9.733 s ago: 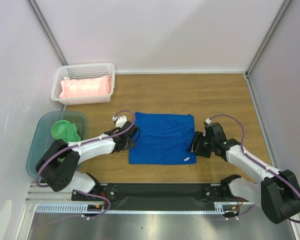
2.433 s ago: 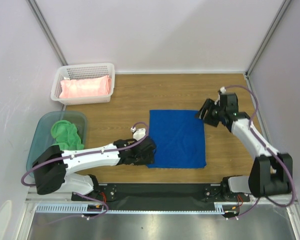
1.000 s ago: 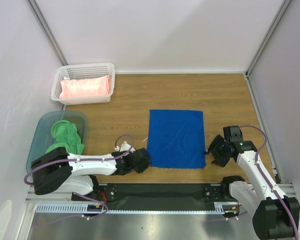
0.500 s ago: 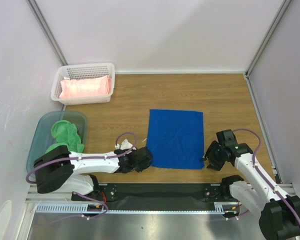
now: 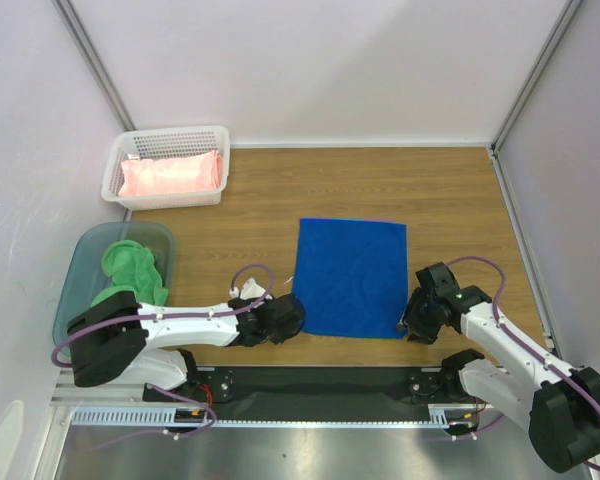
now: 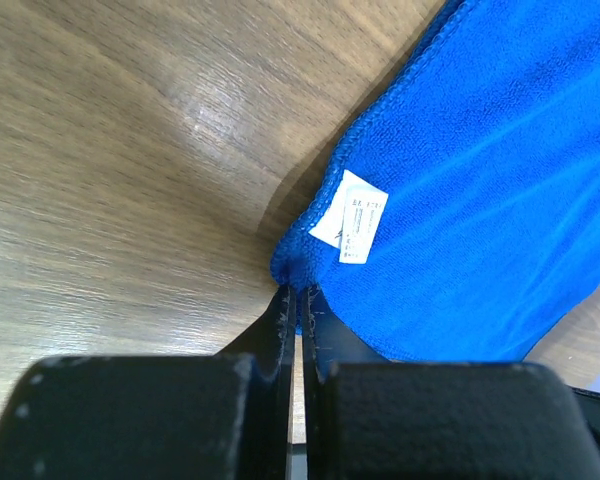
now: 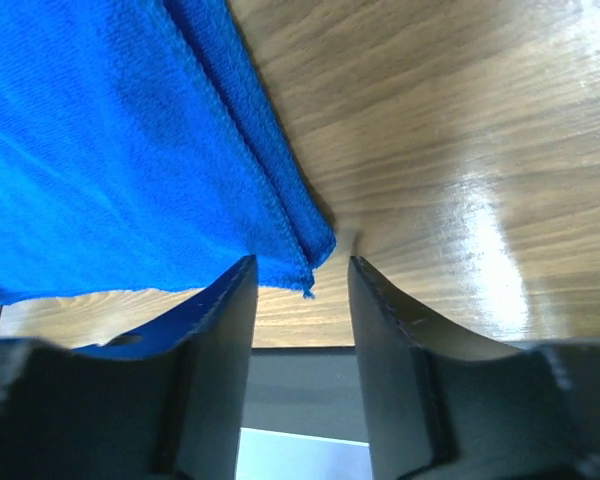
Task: Fold and stack the towels
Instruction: Fold the towel
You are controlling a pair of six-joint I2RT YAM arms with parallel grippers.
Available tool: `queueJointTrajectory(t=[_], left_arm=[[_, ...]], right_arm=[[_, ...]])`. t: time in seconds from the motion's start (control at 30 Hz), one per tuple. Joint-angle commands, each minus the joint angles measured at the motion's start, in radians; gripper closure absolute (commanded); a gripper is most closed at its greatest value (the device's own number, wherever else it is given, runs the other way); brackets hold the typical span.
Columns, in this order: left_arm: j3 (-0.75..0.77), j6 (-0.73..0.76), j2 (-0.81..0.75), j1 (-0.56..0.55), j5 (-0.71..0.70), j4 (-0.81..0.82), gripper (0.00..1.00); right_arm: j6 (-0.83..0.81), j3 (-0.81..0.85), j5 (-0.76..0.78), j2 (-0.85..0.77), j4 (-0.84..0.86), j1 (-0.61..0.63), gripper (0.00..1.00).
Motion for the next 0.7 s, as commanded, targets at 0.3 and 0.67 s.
queueJointTrajectory(t=[0.3, 0.67], left_arm=[[0.011, 0.039, -0.021, -0.002, -0.057, -0.101, 1.0], [0.027, 0.07, -0.025, -0.002, -0.068, -0.113, 1.0]], right_arm=[[-0.006, -0.003, 0.088, 0.074, 0.086, 0.018, 0.68], [-0.01, -0.003, 0.051, 0.079, 0.117, 0.024, 1.0]])
